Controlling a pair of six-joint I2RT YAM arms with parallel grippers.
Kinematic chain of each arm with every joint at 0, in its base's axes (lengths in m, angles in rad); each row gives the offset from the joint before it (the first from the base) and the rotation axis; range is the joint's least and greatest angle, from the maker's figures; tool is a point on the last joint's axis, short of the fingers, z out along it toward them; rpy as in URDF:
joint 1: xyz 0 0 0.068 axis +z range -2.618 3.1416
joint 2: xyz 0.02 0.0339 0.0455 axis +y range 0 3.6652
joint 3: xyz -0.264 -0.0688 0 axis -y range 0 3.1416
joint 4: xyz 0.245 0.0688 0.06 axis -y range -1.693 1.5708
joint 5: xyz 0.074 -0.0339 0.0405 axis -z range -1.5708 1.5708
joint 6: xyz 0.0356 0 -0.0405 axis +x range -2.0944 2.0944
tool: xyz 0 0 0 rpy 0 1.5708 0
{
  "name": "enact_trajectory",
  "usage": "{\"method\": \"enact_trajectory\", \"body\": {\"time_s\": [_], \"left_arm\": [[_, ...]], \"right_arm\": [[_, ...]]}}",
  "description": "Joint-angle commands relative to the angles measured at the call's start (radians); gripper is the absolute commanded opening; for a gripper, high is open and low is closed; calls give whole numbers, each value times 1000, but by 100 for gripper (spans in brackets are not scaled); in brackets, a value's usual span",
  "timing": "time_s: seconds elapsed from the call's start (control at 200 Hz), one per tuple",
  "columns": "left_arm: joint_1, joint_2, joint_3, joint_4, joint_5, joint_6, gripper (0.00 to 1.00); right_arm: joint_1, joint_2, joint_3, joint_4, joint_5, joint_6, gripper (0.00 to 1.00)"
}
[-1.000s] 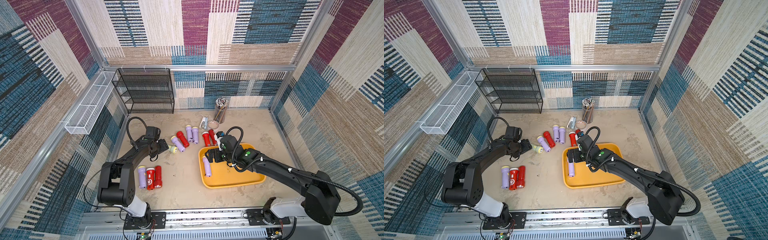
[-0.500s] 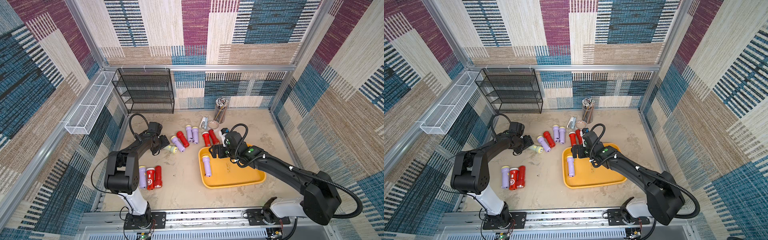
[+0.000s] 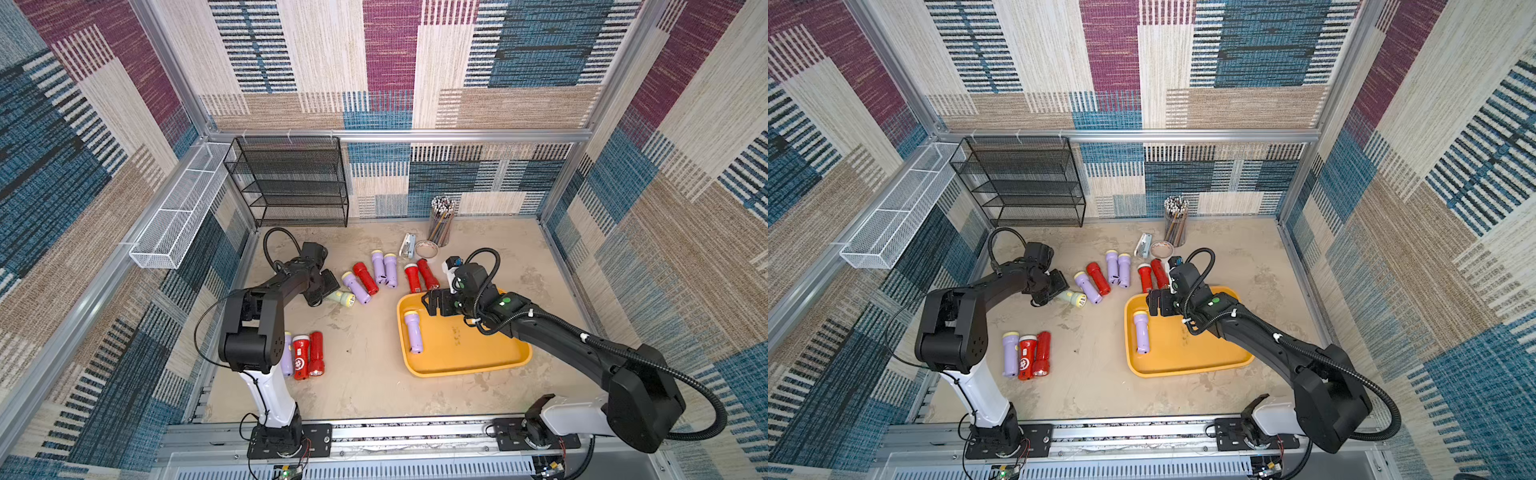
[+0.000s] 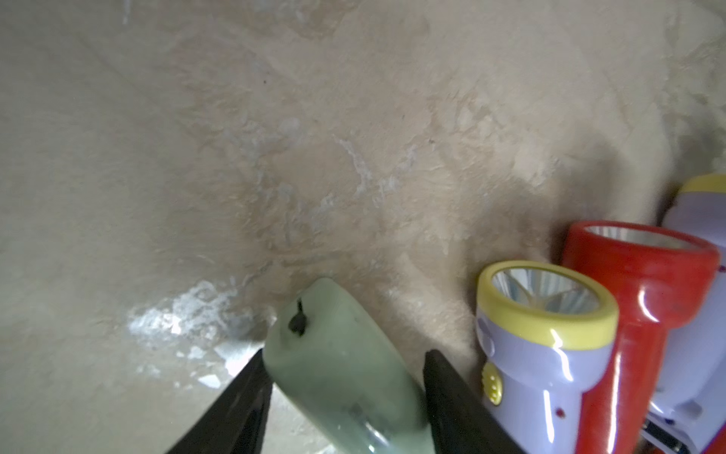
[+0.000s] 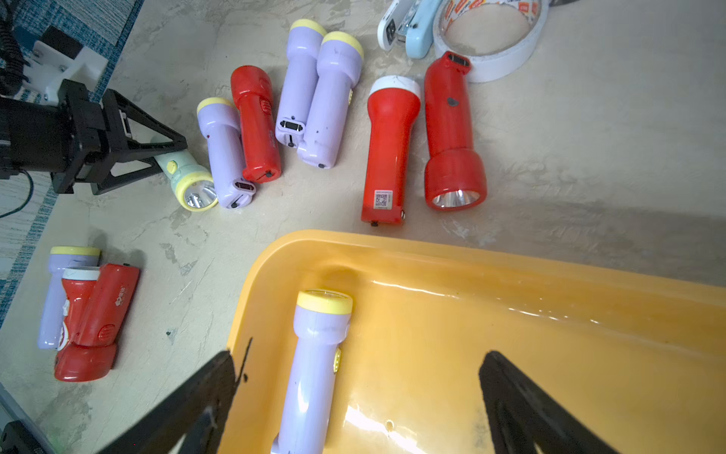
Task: Put the flashlights into the storage boxes
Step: Pick up the flashlight from the center of the board.
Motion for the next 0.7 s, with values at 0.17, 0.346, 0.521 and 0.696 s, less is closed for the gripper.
{"method": "enact_trajectory", "body": {"time_s": [0.17,0.346,0.521,0.696], "left_arm": [[1,14,-3,-16,32,-7,53],[-3,20,-1,-19,68,7,53],[-7,6,-9,-33,65,27,52],[-8,19,-5,-53,66,51,34]], "right_arm": [[-13,-11,-8,29,1,-21,100],[-16,-8,-11,29,-4,-24,100],[-19,-10,-11,29,-4,-26,100],[-19,-19,-13,21,-4,-23,100]]}}
